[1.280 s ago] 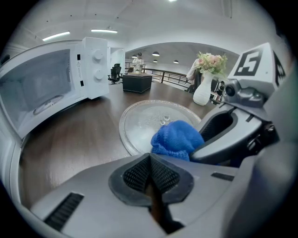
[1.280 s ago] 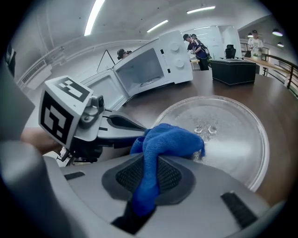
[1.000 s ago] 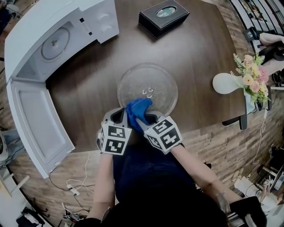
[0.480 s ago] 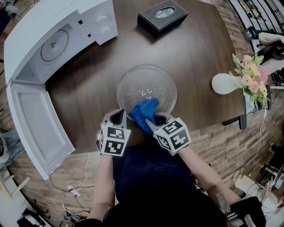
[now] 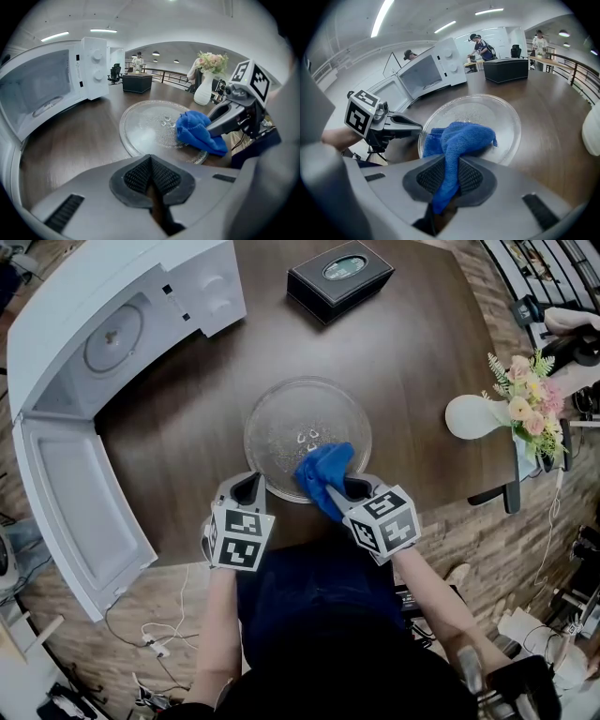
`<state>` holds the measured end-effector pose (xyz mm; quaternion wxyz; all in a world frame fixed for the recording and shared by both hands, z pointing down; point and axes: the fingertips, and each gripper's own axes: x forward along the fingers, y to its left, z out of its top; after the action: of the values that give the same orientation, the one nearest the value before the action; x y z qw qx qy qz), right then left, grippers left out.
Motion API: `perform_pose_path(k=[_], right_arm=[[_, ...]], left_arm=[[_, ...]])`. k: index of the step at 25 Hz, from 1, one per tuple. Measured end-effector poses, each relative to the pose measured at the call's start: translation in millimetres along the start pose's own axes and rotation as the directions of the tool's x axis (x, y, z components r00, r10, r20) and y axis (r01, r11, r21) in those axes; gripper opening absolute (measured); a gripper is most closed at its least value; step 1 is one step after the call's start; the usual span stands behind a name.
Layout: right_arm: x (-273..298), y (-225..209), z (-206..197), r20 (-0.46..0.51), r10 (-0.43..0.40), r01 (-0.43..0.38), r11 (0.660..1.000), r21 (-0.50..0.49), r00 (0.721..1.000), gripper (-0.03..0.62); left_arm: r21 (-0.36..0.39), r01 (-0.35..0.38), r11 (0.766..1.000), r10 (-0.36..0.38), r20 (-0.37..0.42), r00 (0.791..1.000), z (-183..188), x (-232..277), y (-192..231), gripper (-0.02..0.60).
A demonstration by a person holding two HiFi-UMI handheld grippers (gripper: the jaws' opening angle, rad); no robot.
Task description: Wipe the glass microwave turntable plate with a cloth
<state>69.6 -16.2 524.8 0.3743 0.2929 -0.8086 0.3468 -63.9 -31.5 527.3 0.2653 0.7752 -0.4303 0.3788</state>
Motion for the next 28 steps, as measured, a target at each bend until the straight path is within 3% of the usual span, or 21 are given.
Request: perform_pose_path(k=[20, 28], right_arm=[[-45, -84, -6, 0.041, -0.184, 0.177, 0.975, 0.136, 0.982, 0.052], [-54, -99, -11, 0.047, -0.236, 0.225, 0.958, 0.180, 0.971, 0.052]], left_arm=[[0.010, 0.005, 1.000, -0.005, -0.004, 1.000, 0, 0, 0, 0.003], [-0.060, 0.028, 0.998, -0.029, -0.008, 1.000, -2, 1, 0, 0.003]])
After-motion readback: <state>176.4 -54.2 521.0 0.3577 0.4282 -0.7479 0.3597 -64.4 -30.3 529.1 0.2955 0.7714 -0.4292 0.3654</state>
